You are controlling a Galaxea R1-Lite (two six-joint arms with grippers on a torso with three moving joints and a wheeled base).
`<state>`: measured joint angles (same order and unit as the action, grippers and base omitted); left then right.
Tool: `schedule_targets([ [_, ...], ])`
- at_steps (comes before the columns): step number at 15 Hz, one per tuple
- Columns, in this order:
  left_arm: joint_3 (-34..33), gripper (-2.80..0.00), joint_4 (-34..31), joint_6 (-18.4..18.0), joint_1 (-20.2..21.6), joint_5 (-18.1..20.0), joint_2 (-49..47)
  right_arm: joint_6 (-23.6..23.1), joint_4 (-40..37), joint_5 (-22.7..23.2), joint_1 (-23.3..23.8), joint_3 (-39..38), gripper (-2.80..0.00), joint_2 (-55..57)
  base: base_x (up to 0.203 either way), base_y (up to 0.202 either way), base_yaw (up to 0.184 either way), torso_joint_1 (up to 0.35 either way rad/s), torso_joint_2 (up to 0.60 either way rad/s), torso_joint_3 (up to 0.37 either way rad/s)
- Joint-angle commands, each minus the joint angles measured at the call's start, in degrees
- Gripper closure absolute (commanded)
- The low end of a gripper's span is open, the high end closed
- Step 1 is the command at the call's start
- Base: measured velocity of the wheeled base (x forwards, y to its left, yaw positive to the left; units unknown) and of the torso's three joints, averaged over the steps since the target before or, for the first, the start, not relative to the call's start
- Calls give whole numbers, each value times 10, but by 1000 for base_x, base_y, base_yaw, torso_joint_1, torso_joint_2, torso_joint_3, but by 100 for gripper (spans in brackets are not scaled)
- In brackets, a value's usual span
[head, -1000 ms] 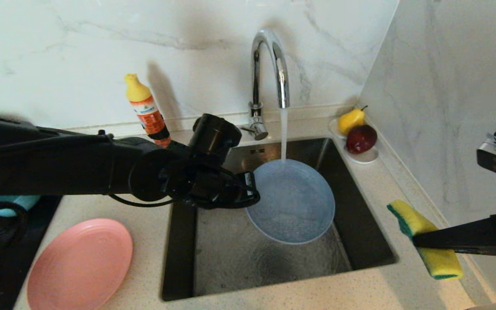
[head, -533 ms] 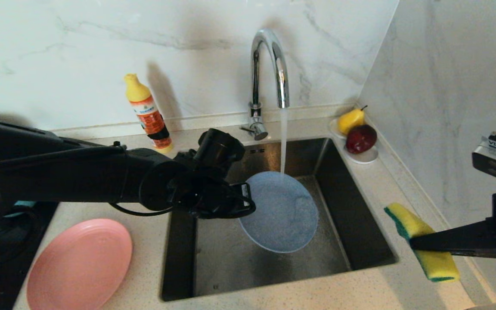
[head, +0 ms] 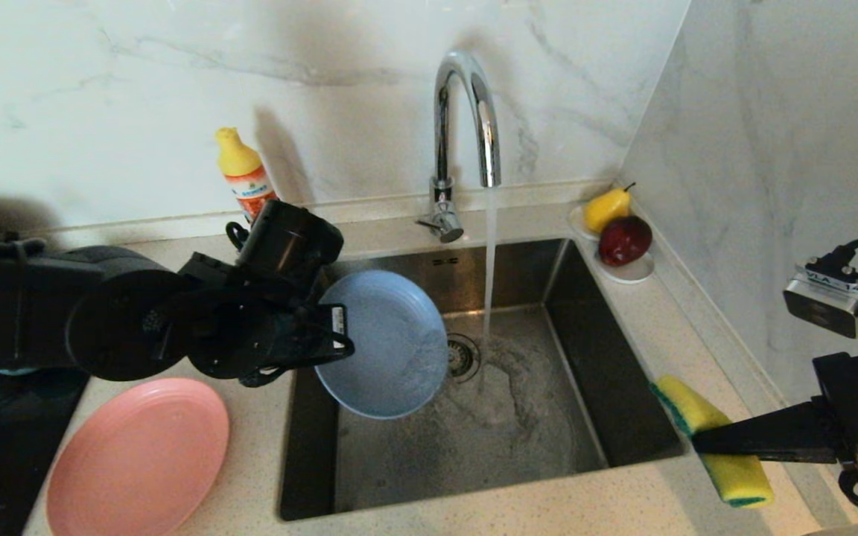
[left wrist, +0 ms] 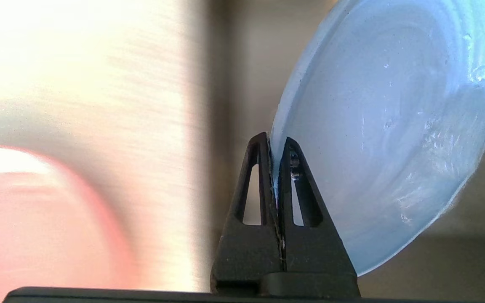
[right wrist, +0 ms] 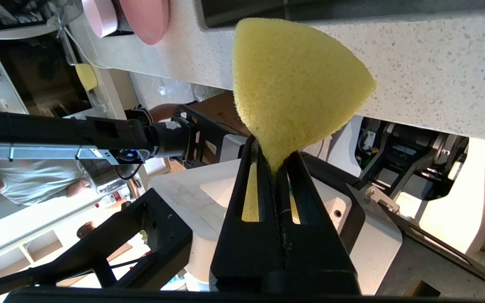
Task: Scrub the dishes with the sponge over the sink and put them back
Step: Wash the plate
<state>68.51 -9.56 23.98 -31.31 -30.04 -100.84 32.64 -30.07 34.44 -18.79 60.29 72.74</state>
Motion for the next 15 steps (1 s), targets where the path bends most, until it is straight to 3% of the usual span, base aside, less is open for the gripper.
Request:
schedule_targets([
  [1,-11,0,0,-24,33,-36,34,1,-2,2,0,-5,0,5,0,0,0,0,0,0],
  [4,-14,0,4,-57,60,-59,48,1,-2,2,0,-13,0,5,0,0,0,0,0,0],
  [9,-16,0,38,-108,62,-99,47,1,-1,2,0,-23,0,5,0,0,0,0,0,0],
  [15,-29,0,39,-104,61,-94,70,1,-1,3,0,-24,0,4,0,0,0,0,0,0],
])
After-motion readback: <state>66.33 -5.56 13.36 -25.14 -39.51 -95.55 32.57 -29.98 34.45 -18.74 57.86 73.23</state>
